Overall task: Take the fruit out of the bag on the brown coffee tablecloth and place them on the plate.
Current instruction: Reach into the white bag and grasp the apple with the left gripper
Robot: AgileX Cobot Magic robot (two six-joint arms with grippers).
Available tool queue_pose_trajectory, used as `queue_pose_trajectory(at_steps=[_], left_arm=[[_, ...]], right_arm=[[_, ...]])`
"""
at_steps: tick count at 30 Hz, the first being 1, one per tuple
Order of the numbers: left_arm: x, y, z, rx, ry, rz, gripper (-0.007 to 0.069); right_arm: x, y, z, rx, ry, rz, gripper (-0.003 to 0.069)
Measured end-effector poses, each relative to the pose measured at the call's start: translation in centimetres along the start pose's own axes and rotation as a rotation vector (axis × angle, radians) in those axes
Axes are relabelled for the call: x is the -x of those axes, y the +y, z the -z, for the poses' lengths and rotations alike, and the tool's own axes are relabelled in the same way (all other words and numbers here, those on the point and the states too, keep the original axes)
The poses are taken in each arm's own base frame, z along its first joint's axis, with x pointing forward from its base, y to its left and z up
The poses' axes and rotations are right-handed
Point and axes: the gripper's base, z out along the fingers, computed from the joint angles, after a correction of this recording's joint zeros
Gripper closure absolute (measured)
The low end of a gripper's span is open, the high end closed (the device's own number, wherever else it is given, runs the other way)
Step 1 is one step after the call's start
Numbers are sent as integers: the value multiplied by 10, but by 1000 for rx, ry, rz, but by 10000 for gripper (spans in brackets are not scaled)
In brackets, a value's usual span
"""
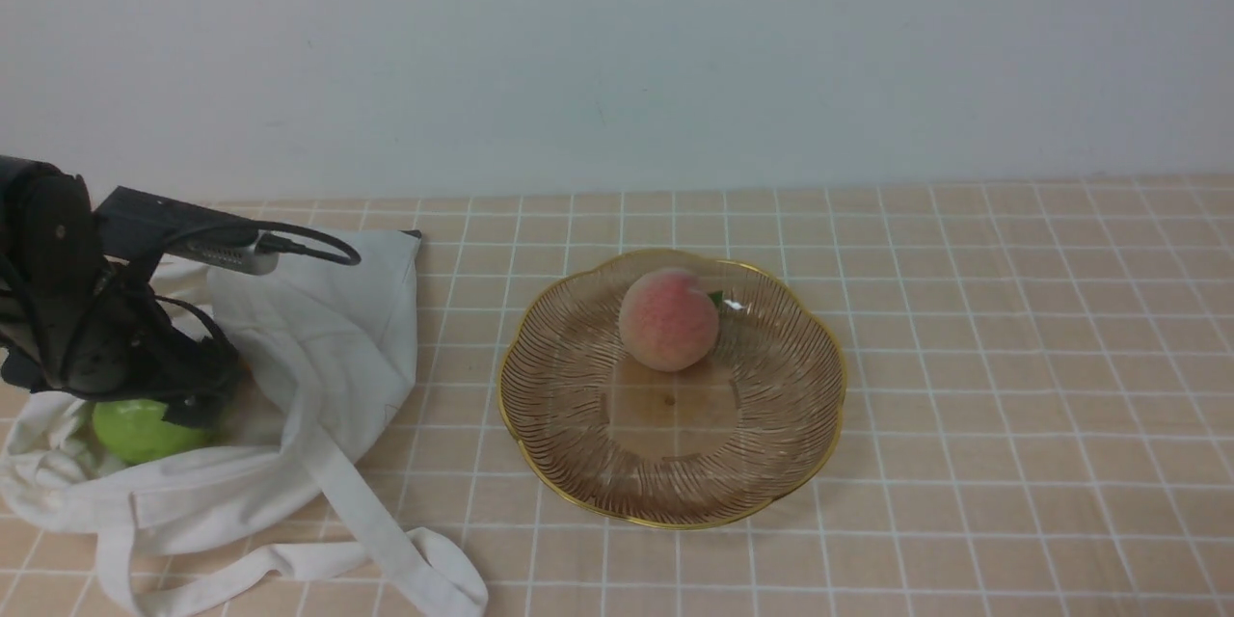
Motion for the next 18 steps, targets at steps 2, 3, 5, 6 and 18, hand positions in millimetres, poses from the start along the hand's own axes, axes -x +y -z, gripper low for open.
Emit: queue_pose_trajectory(at_steps=[2,3,5,6,18], left_arm=[[0,-1,-5,-3,6,-1,-59],[0,-1,-8,-2,12,-5,-59],[0,-1,-11,6,14,-14,-60],[1,0,-12,13,13,-12,-60],[1,1,-18,40,16,66,13]], right_arm=[[0,0,0,0,0,0,674],[0,0,0,0,0,0,674],[0,0,0,0,0,0,674],[0,0,0,0,0,0,674],[0,0,0,0,0,0,674]])
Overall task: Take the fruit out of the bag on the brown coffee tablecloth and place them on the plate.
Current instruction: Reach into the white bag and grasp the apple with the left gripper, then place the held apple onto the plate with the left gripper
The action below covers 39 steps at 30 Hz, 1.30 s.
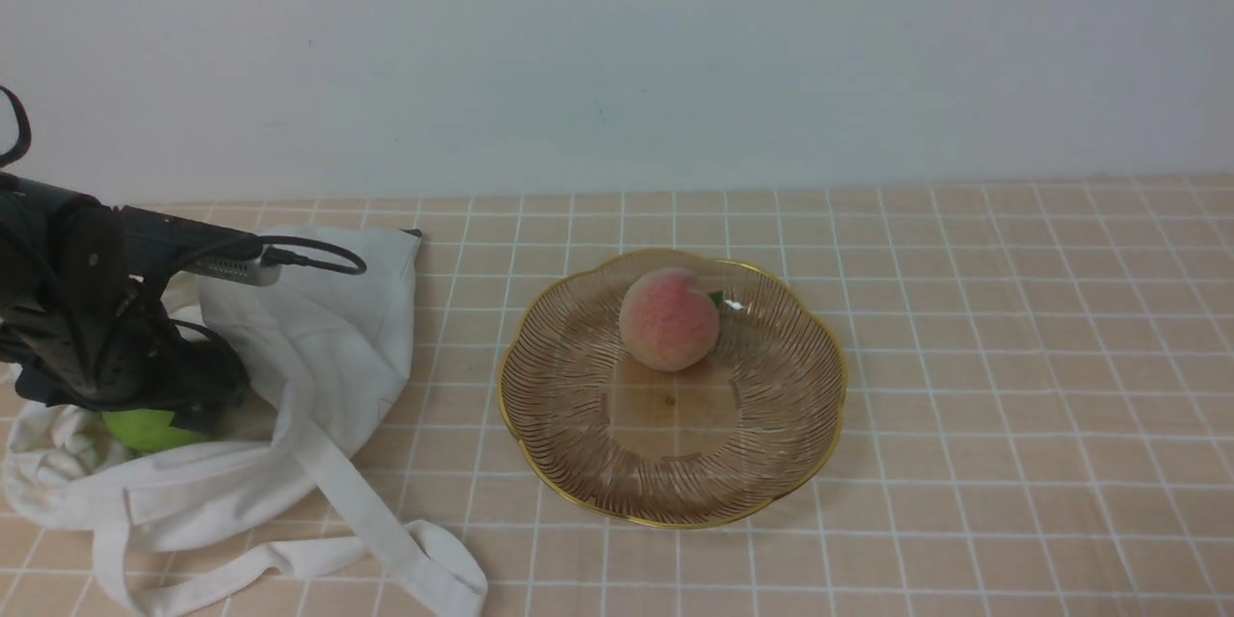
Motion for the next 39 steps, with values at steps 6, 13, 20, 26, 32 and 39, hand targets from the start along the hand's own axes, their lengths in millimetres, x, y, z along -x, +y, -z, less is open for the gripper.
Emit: queue_pose_trajectory(at_steps=[6,13,20,26,32,39], left_arm=[[-4,1,26,14,6,10,13],[-22,10,97,27,-23,79,13],[-38,-38,166,-245,-188,-53,13],[-26,-114,176,-513,-340,-251,13],[-3,-185,136,-558,-455,-310,13],[-3,-222,74,-531,-352,-340,1]], right_arm=[[0,0,0,0,0,0,674],[0,0,0,0,0,0,674],[0,0,0,0,0,0,674],[0,0,0,0,0,0,674],[0,0,0,0,0,0,674],[0,0,0,0,0,0,674]])
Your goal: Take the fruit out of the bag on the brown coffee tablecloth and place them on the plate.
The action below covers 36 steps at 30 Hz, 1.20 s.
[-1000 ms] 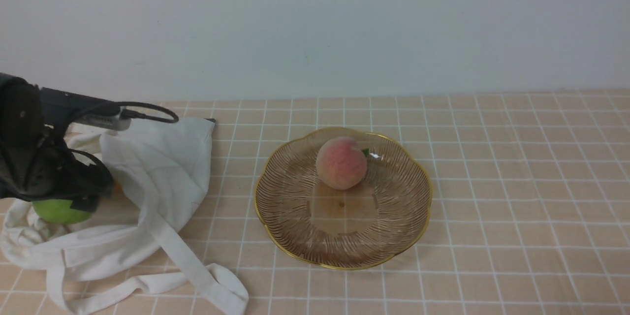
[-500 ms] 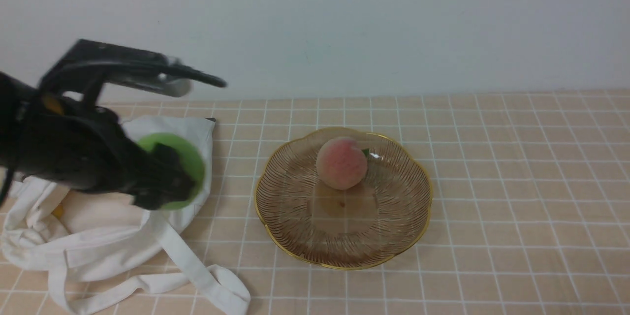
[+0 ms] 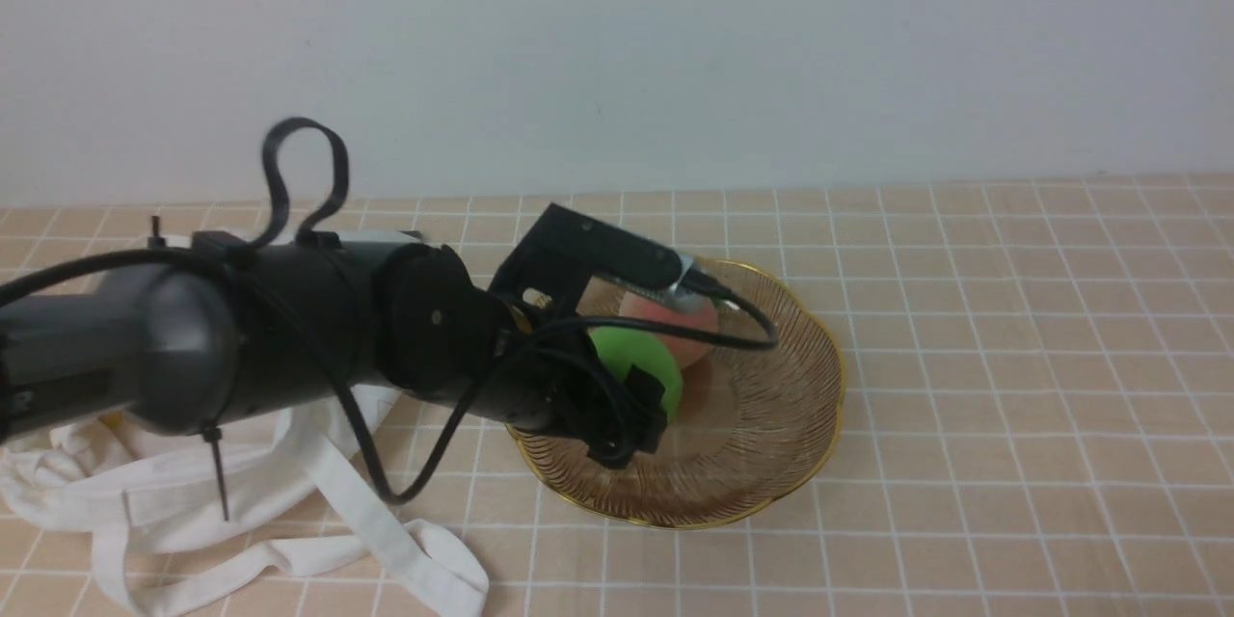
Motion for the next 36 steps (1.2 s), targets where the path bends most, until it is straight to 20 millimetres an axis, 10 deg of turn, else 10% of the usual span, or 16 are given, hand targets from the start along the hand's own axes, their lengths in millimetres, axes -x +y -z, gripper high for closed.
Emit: queue_pose_trajectory(at_steps=[8,14,21,23,28,36], left_arm=[[-4,1,-9,3,19,3,-59],[8,-3,33,1,-34,-61,-36],[20,-4,151,23,-254,-7,308],[12,-7,207,30,-372,19,545],[-14,-16,277,43,-516,3,626],[-61,-18,312,85,-606,-8,632]], right_arm=[[0,0,0,0,0,0,674],[0,0,0,0,0,0,674],[0,0,0,0,0,0,674],[0,0,0,0,0,0,674],[0,0,0,0,0,0,674],[0,0,0,0,0,0,674]])
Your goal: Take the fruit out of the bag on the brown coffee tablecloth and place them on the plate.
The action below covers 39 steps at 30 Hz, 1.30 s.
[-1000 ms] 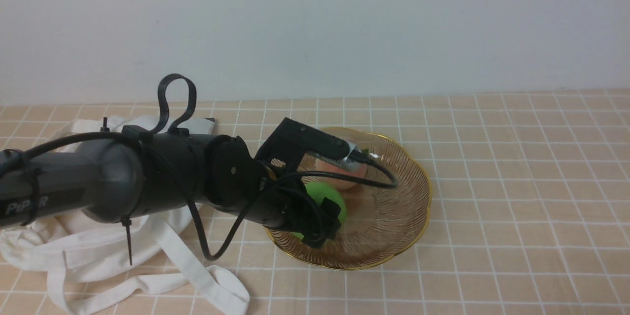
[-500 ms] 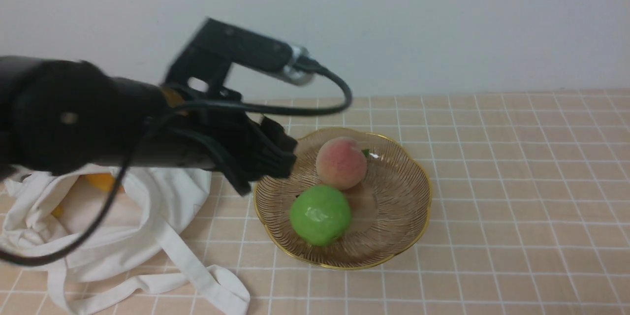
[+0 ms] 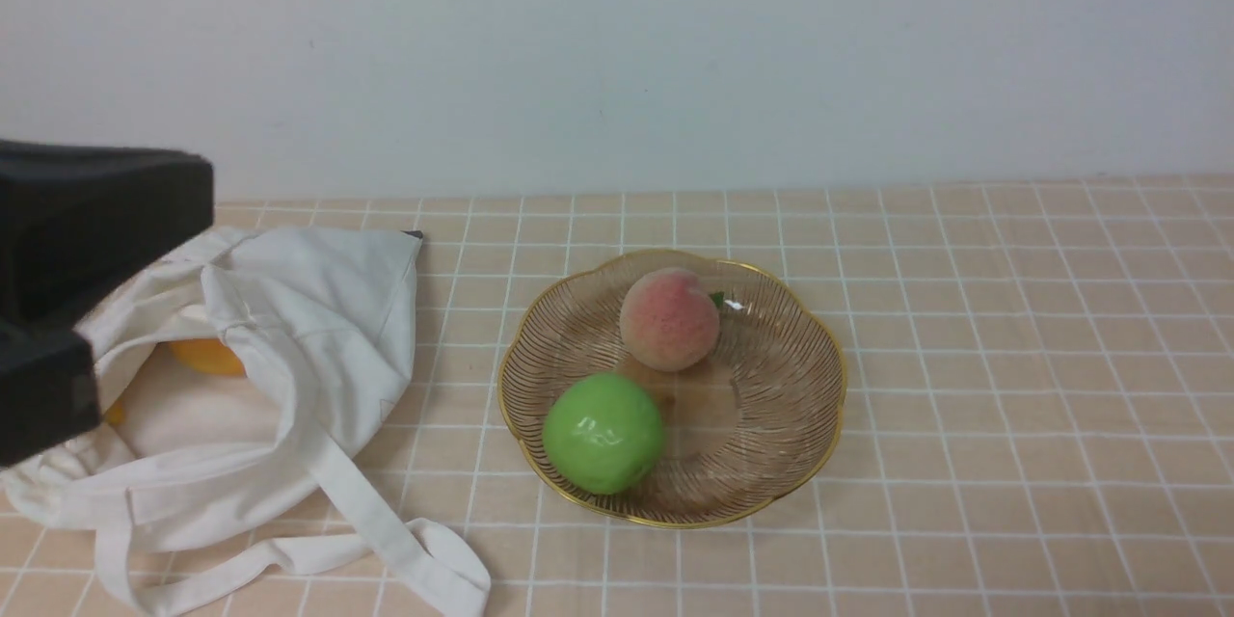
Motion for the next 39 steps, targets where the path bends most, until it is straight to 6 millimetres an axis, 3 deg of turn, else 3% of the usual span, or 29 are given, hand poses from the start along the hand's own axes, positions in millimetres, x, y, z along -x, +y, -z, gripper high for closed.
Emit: queue_pose_trajectory(at_steps=[6,21,26,30,31,32,33,39], left_arm=[[-23,1,11,4,-15,-2,632],[-26,9,40,111,-98,-32,632],[-43,19,50,223,-88,30,632],[-88,24,49,307,-97,69,632],[-91,24,48,311,-99,70,632],[-114,25,42,351,-109,66,632],[-117,24,43,351,-120,71,632],[-193,30,16,467,-166,76,632]], right_arm=[[0,0,0,0,0,0,674],[0,0,0,0,0,0,674],[0,0,0,0,0,0,674],[0,0,0,0,0,0,674],[0,0,0,0,0,0,674],[0,0,0,0,0,0,674],[0,0,0,0,0,0,674],[0,0,0,0,0,0,674]])
